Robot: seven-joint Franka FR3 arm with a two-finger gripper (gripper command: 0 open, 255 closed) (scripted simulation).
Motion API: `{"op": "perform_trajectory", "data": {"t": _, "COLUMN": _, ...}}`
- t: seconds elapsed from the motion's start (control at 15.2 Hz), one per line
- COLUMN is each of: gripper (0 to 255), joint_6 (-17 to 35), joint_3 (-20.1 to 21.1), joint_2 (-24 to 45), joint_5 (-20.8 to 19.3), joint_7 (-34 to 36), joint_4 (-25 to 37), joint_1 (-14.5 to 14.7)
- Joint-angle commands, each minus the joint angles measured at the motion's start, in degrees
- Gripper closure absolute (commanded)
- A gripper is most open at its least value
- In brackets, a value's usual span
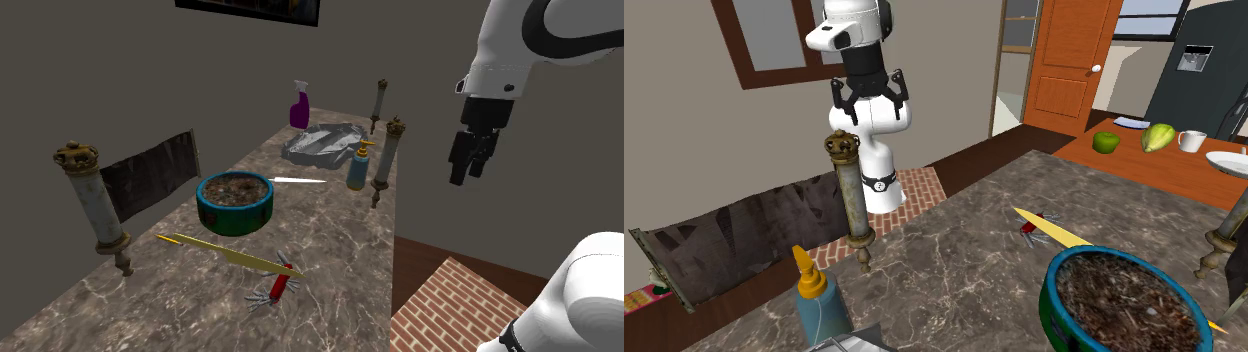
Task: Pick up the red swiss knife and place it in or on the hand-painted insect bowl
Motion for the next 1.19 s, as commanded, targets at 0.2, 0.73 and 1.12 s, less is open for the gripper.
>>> {"op": "perform_trajectory", "data": {"t": 0.2, "gripper": 0, "joint_6": 4.3, "joint_3": 3.6, "joint_2": -1.0, "joint_5": 4.1, "joint_7": 5.9, "joint_4": -3.8, "joint_1": 0.3}}
{"op": "perform_trajectory", "data": {"t": 0.73, "gripper": 0, "joint_6": 18.2, "joint_3": 14.3, "joint_2": 1.4, "joint_5": 14.9, "joint_7": 20.7, "joint_4": -10.2, "joint_1": 1.9}}
{"op": "perform_trajectory", "data": {"t": 1.12, "gripper": 0, "joint_6": 30.6, "joint_3": 23.1, "joint_2": 8.5, "joint_5": 21.5, "joint_7": 31.2, "joint_4": -10.8, "joint_1": 2.5}}
